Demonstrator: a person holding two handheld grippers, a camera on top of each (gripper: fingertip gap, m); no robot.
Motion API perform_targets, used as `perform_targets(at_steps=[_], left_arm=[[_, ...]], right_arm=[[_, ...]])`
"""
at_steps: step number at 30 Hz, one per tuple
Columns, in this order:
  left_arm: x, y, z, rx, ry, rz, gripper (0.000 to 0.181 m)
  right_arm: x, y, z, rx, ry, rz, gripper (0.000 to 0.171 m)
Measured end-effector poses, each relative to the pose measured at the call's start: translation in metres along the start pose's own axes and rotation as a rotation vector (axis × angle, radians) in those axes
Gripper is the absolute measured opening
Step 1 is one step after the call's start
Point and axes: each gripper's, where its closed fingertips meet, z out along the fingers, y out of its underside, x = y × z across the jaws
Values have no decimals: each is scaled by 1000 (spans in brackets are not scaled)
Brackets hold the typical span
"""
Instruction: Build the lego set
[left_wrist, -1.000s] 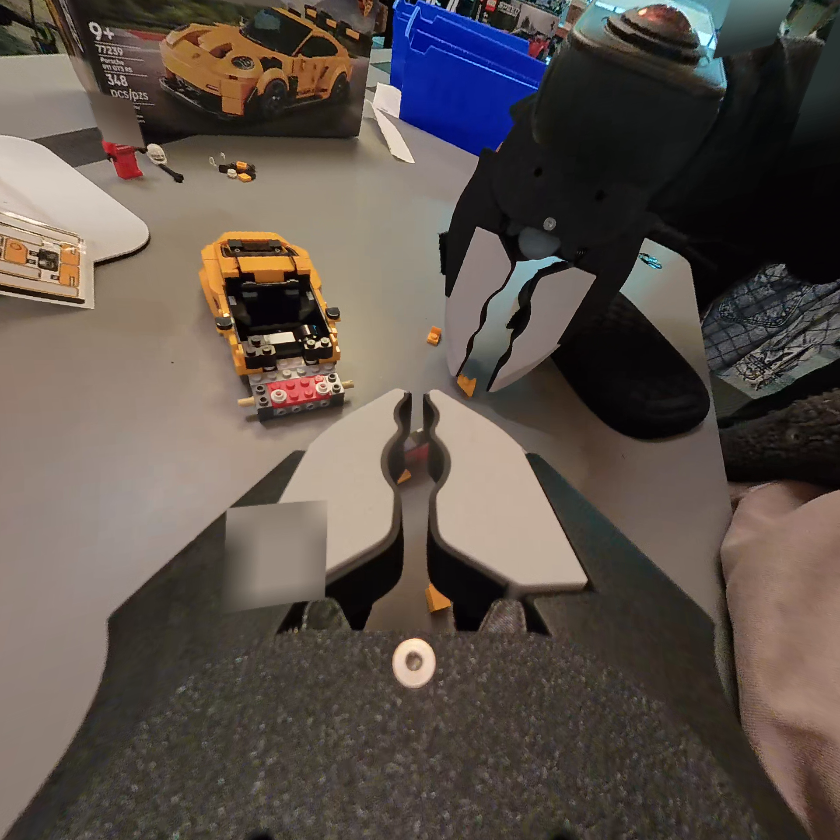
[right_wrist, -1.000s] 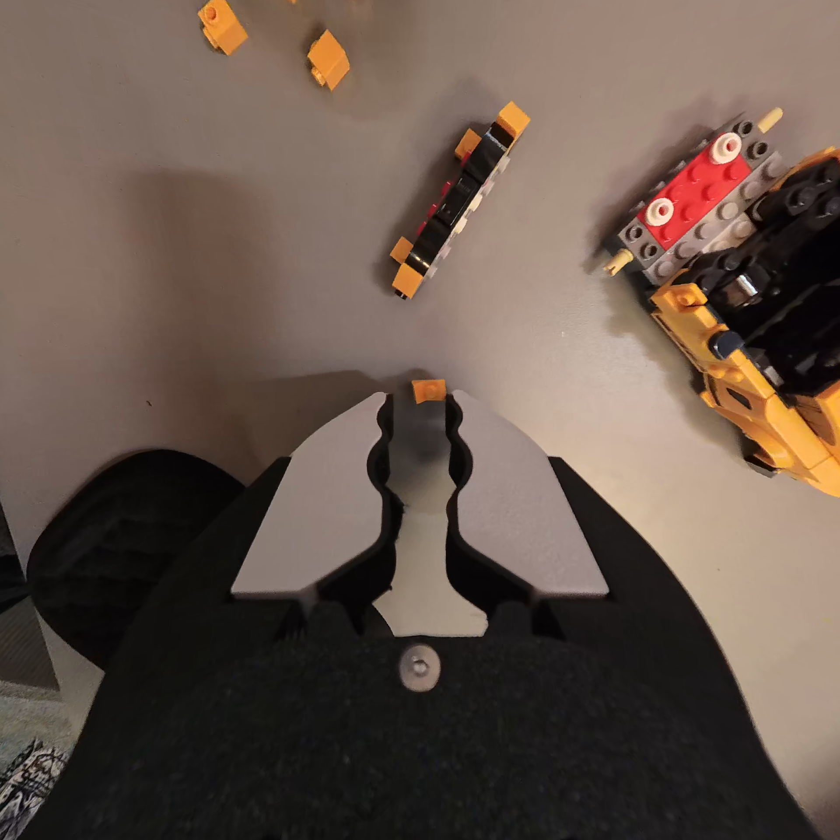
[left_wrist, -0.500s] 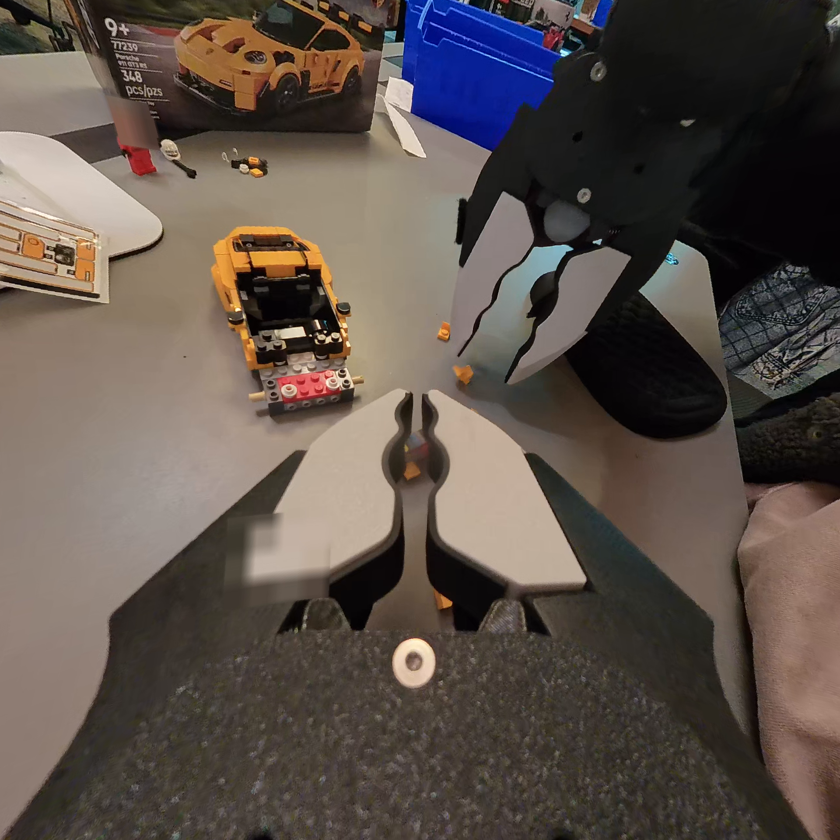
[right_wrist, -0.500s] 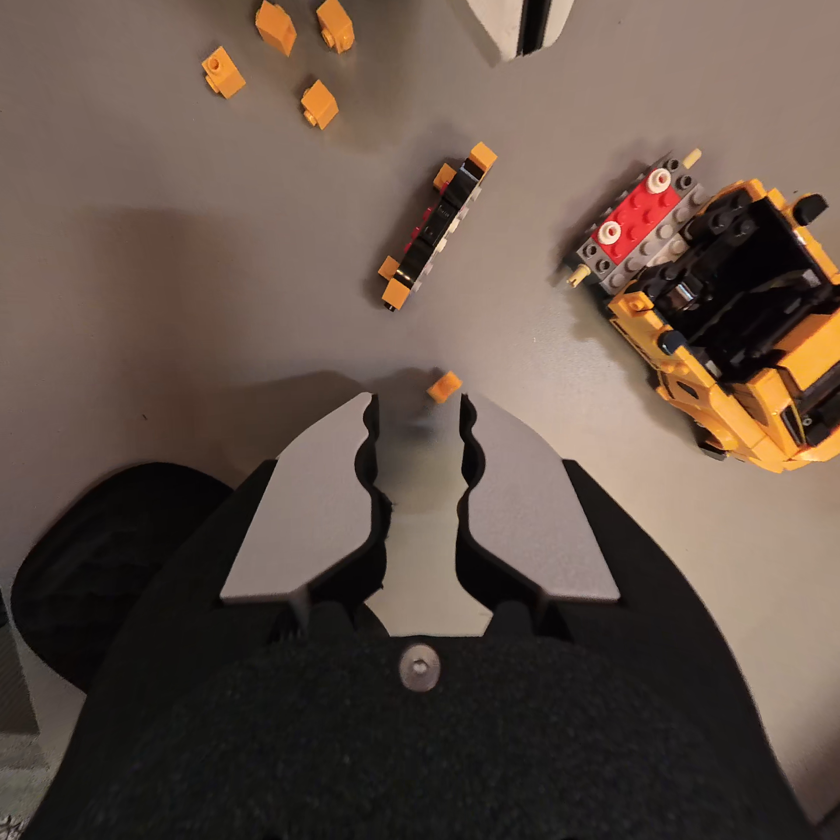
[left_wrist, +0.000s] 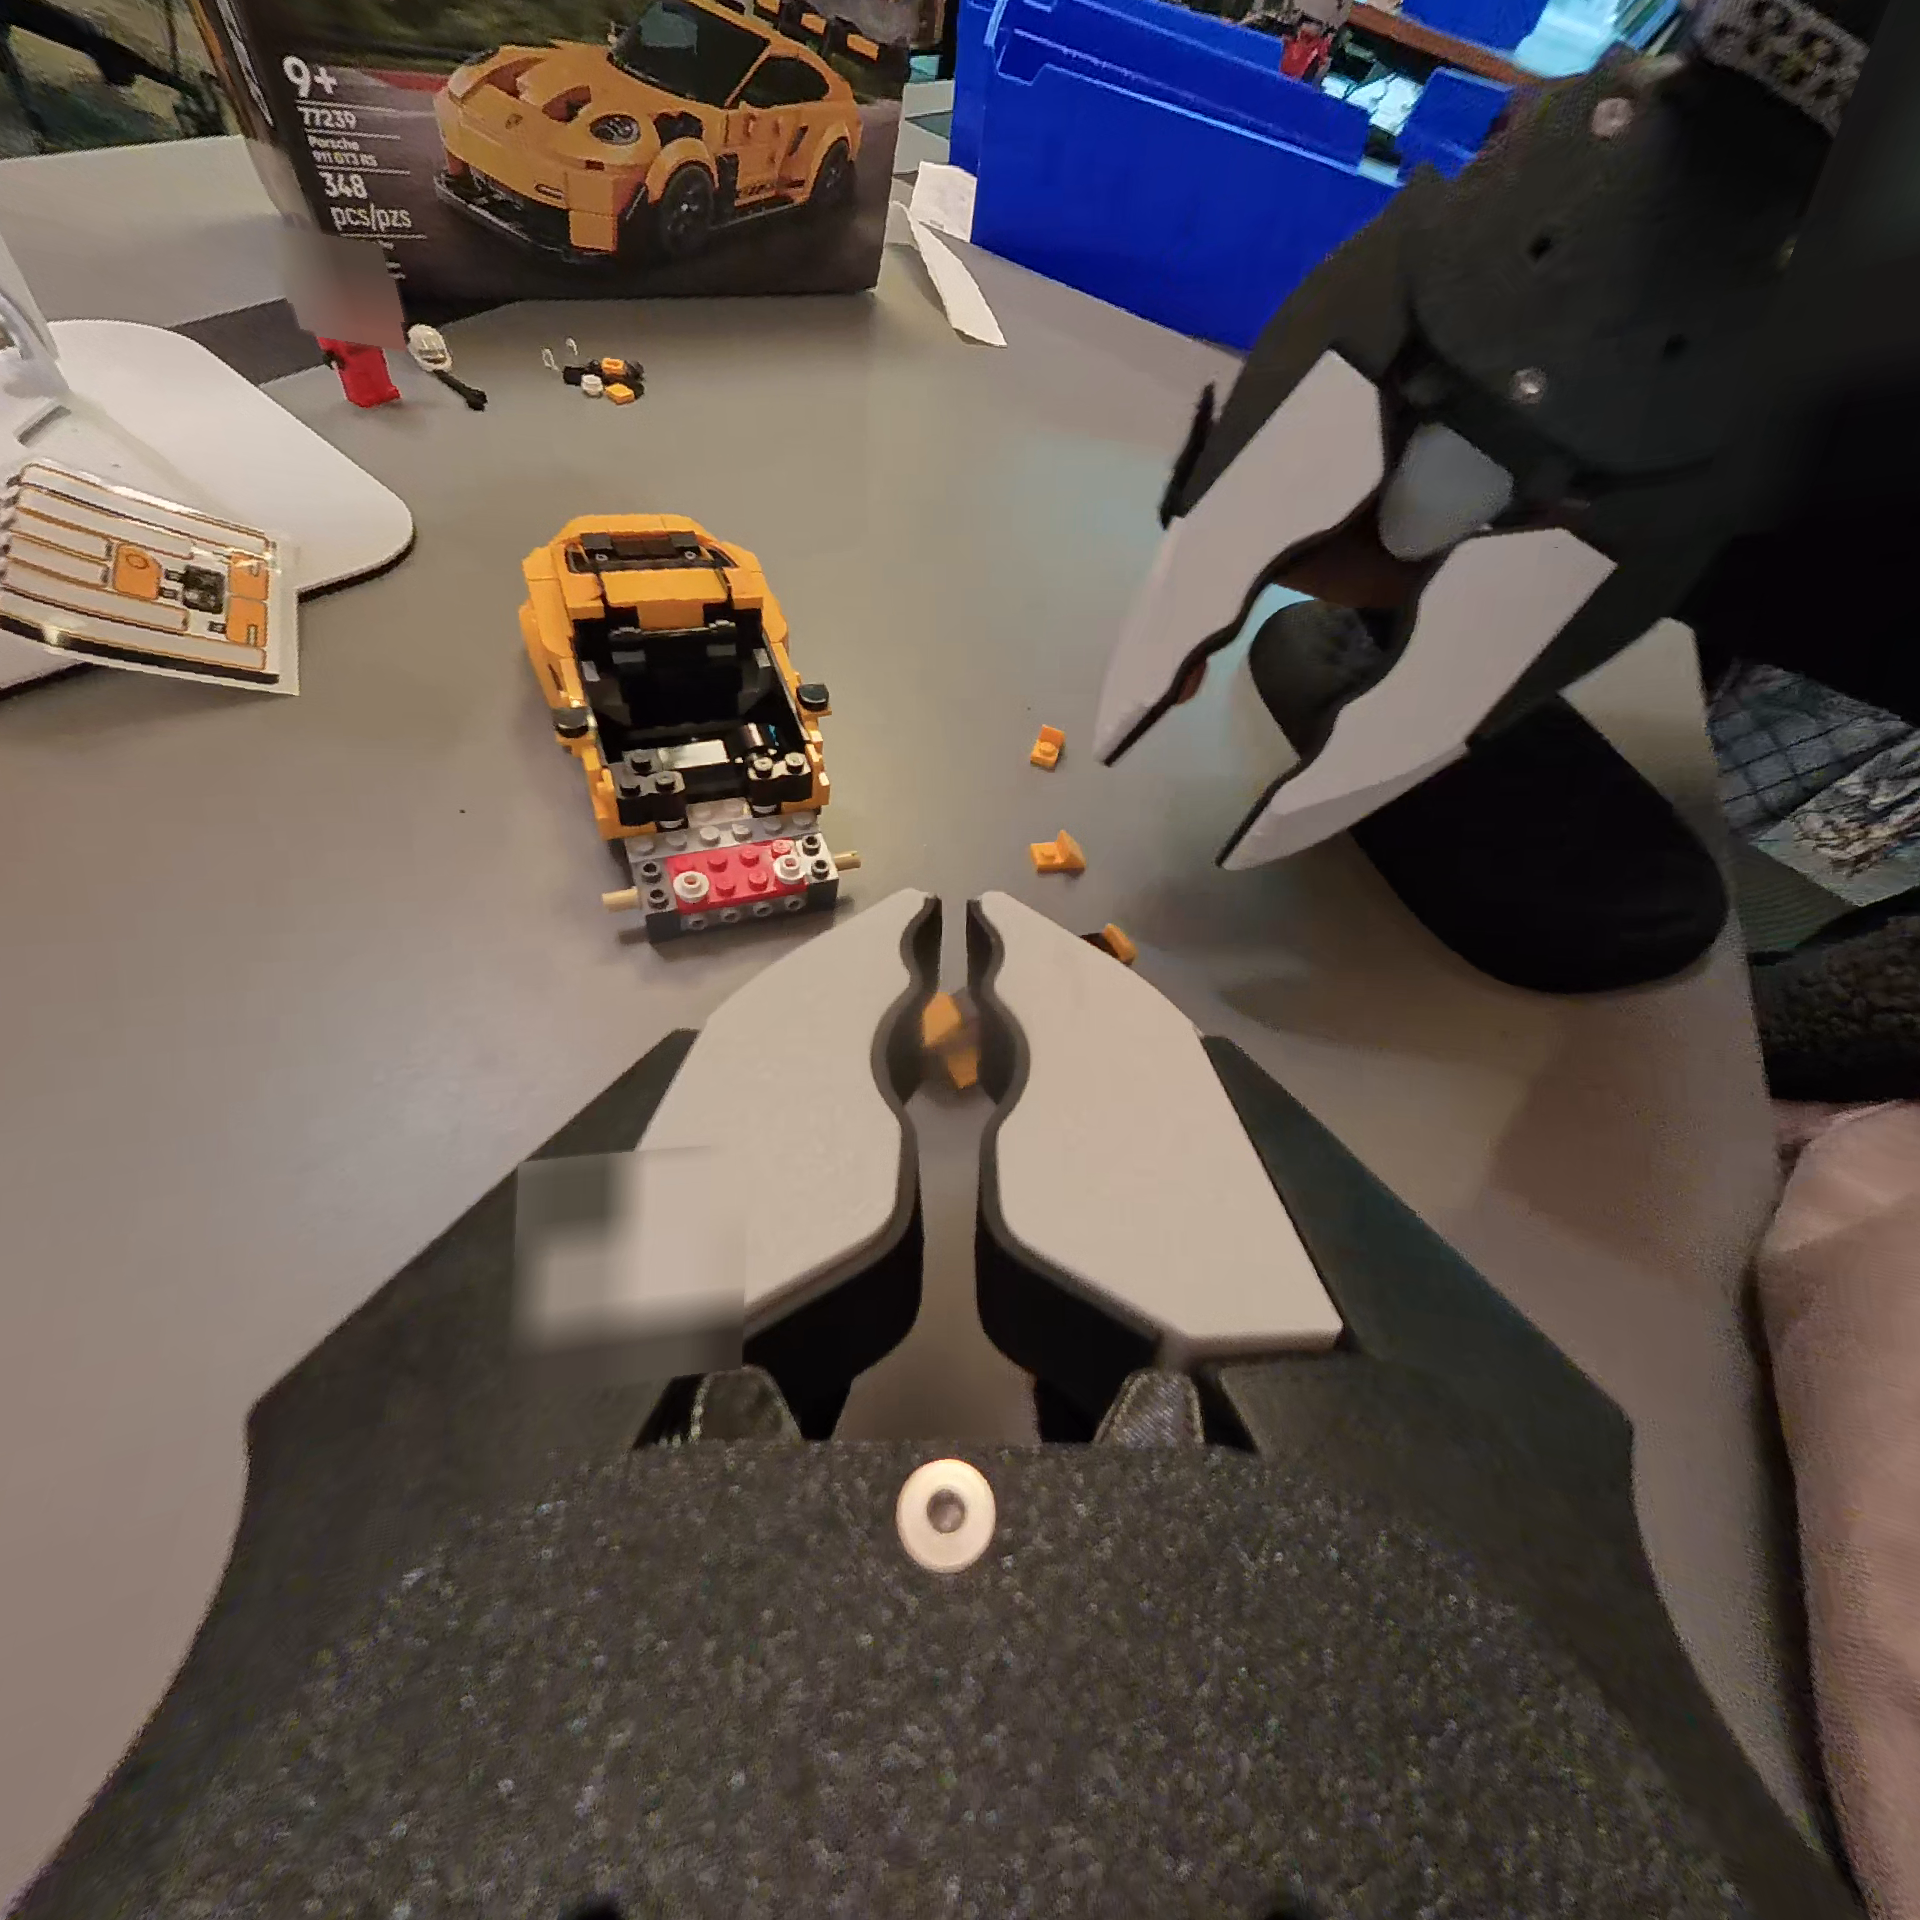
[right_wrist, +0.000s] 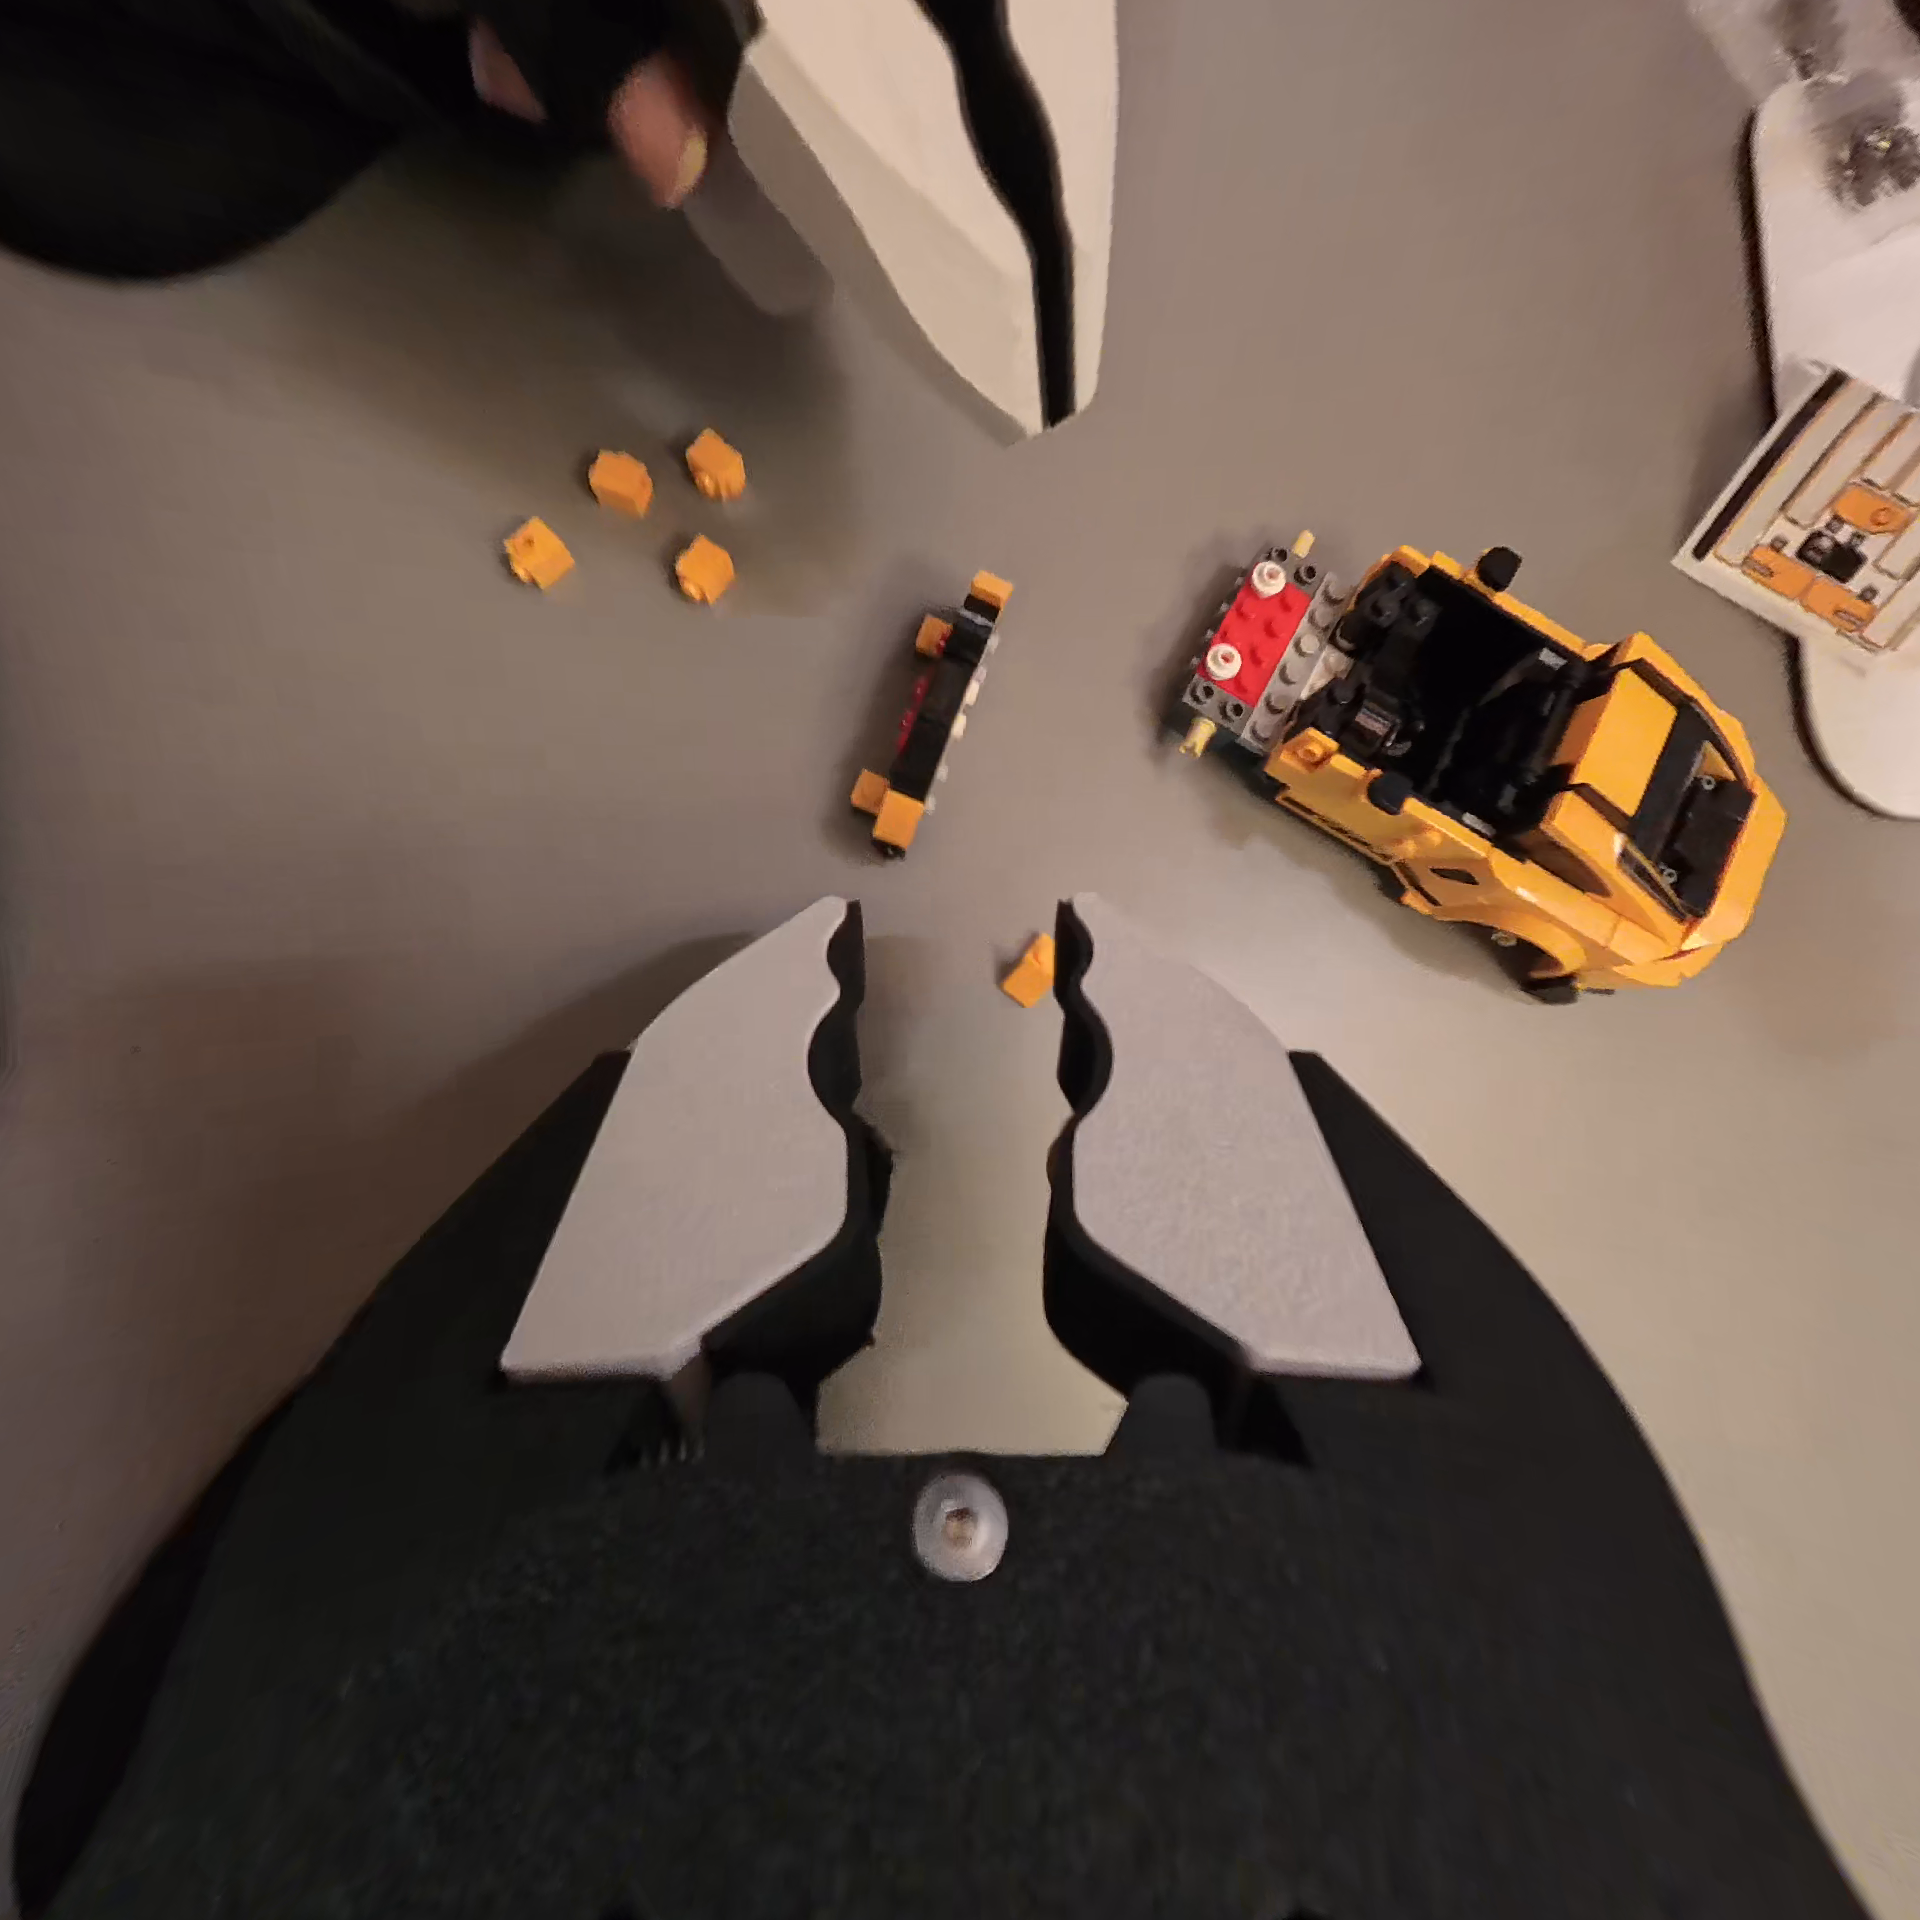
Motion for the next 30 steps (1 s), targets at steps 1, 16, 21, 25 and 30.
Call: perform_targets(at_steps=[1, 16, 21, 25, 30], left_arm=[[-2, 1, 0, -9, -21, 19, 4], [-56, 14, -13, -115, -411, 140, 0], [-57, 14, -13, -115, -414, 144, 0], [-58, 14, -14, -118, -413, 139, 0], [-58, 15, -13, -120, -409, 131, 0]], right_arm=[[-4, -1, 3, 14, 15, 35, 34], [5, -13, 37, 4, 113, 95, 14], [17, -15, 38, -19, 47, -22, 10], [23, -19, 39, -19, -19, -81, 10], [24, -22, 37, -13, -39, -101, 13]])
